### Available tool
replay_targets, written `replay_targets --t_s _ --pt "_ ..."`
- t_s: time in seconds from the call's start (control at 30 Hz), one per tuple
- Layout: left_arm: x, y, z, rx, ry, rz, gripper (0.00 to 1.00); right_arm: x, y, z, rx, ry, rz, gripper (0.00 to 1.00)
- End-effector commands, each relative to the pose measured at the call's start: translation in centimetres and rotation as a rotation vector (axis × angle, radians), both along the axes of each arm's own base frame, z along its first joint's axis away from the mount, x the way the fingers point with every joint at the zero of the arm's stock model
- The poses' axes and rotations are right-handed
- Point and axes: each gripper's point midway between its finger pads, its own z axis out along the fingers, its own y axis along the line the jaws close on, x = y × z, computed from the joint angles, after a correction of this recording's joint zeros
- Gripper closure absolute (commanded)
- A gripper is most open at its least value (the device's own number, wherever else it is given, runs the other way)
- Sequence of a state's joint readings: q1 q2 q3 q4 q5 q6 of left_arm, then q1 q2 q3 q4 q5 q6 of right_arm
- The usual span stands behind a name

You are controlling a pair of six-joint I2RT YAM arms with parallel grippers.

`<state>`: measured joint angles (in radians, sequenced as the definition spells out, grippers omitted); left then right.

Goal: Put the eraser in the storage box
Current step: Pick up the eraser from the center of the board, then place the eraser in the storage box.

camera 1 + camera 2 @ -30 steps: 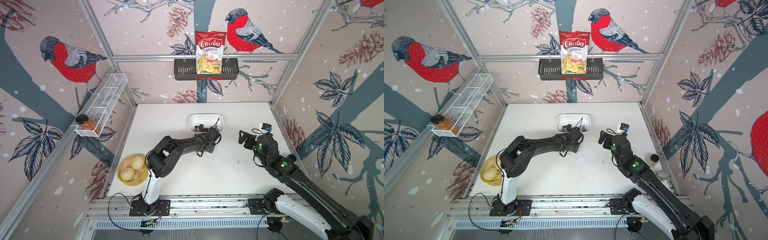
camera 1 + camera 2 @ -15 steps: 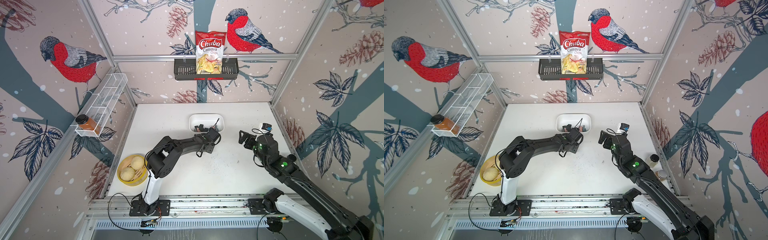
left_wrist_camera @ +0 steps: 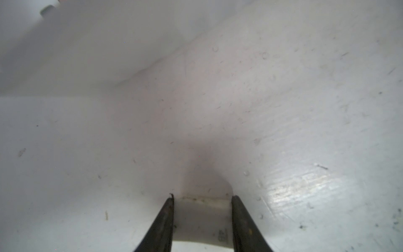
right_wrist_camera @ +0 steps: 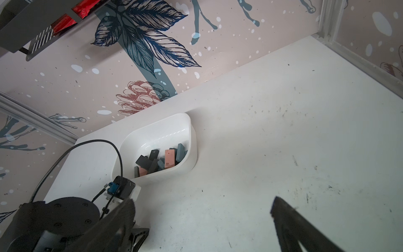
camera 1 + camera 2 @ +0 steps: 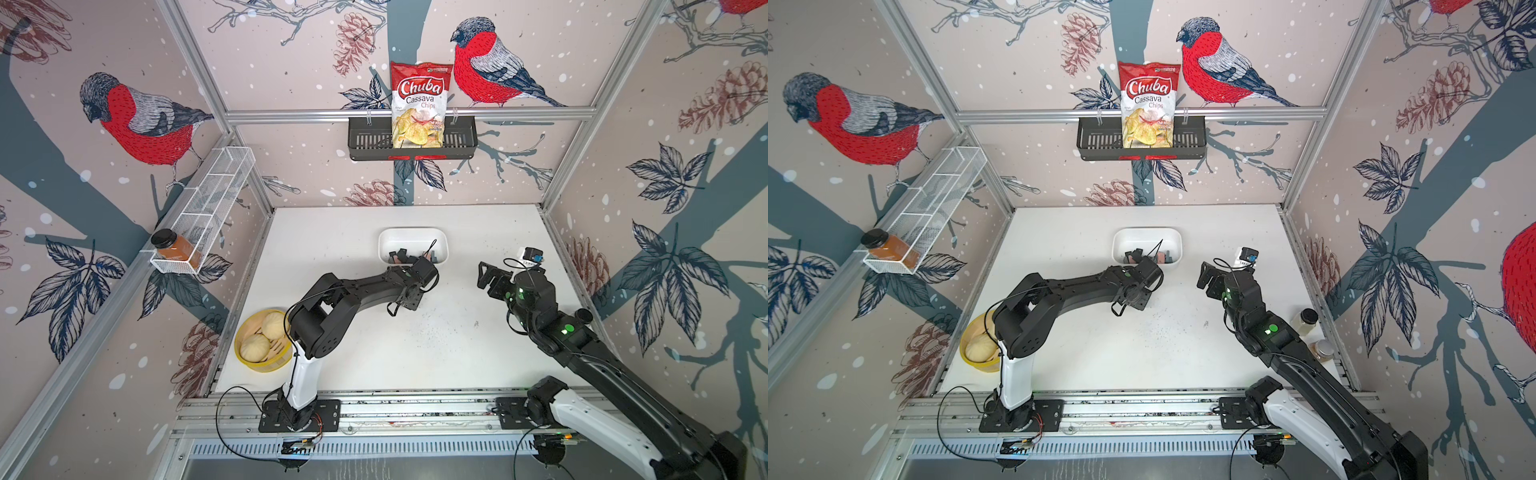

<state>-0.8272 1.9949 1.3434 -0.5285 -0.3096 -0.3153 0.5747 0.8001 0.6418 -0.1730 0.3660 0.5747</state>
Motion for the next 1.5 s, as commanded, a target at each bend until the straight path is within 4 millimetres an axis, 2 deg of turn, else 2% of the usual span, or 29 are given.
replay_targets --t_s 0.0,0.27,0.5,1.1,1.3,1.47 --pt "0.1 0.6 0.8 0.018 -0.006 0.006 0.6 0.2 0.0 0.5 0.018 -0.024 -0.008 0.0" --pt "0.8 0.2 2.1 0.001 -0.03 0.011 0.6 0.3 -0.1 0.4 0.016 -0.023 -0.007 0.0" --pt "0.5 0.5 1.1 -0.001 -0.018 0.026 0.6 0.2 -0.1 0.3 0.017 -0.021 -0.005 0.0" --pt "0.9 -0.5 2.1 -0.062 -0.04 0.043 0.6 0.4 -0.1 0.4 0.021 -0.02 0.0 0.0" --pt "1.7 -0.9 3.3 -0.068 -0.063 0.043 0.6 0.4 -0.2 0.3 0.02 -0.017 0.0 0.0" --pt "2.8 -1.7 5.4 -0.083 -0.1 0.031 0.6 0.4 -0.2 0.3 0.022 -0.017 -0.001 0.0"
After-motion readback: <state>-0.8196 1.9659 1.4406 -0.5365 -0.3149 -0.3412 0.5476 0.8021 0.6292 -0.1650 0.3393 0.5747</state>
